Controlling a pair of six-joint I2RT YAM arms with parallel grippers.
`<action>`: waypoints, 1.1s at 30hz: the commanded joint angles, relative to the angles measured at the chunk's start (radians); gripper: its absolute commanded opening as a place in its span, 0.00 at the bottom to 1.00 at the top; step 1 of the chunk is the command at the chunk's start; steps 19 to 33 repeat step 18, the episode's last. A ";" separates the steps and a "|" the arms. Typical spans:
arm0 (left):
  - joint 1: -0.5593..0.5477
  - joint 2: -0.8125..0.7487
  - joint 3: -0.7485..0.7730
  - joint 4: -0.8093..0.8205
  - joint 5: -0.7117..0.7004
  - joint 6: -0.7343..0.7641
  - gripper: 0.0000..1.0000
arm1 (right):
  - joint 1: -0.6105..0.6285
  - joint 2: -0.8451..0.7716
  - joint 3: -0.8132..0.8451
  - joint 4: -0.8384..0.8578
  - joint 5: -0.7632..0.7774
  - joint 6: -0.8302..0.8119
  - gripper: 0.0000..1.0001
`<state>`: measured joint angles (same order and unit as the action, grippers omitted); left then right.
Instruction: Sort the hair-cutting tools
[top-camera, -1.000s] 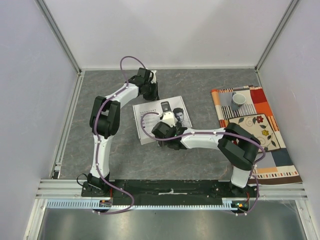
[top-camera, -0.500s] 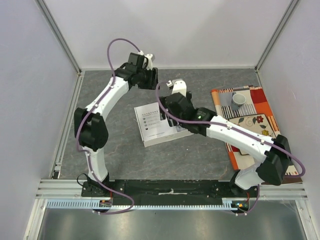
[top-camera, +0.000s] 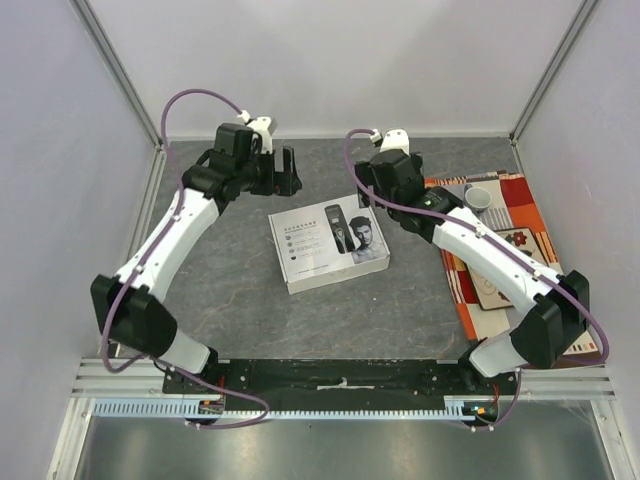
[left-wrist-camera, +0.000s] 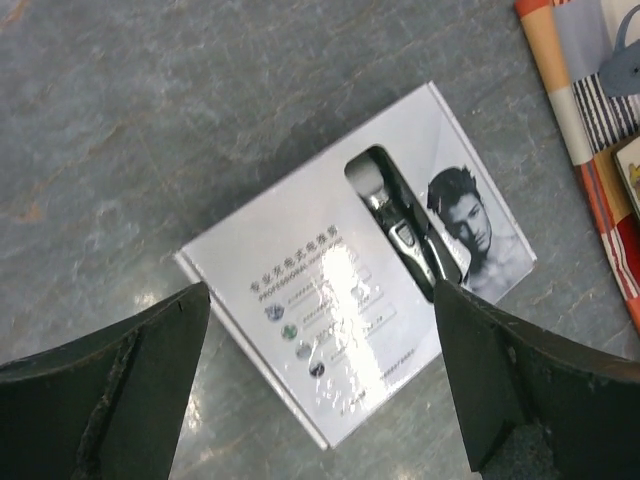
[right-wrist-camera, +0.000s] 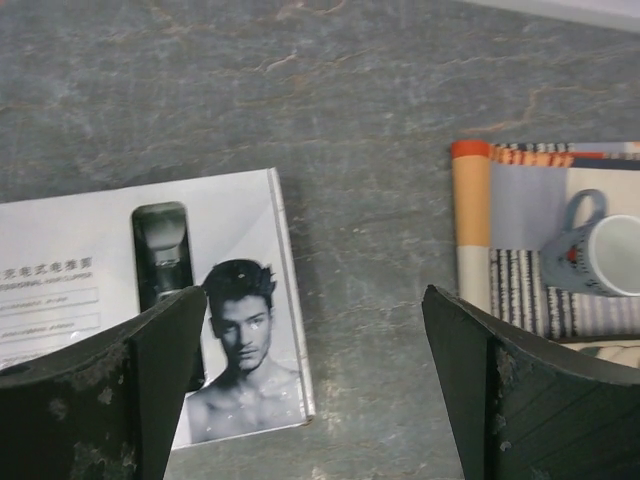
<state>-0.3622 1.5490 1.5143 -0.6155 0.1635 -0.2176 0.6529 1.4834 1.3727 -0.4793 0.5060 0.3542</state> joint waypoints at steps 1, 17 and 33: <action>-0.001 -0.176 -0.123 0.097 -0.106 -0.058 1.00 | -0.033 -0.044 0.054 0.042 0.143 -0.095 0.98; 0.026 -0.503 -0.446 0.215 -0.228 -0.075 1.00 | -0.073 -0.206 0.023 0.131 0.196 -0.147 0.98; 0.025 -0.504 -0.462 0.226 -0.231 -0.084 1.00 | -0.073 -0.192 0.031 0.117 0.215 -0.153 0.98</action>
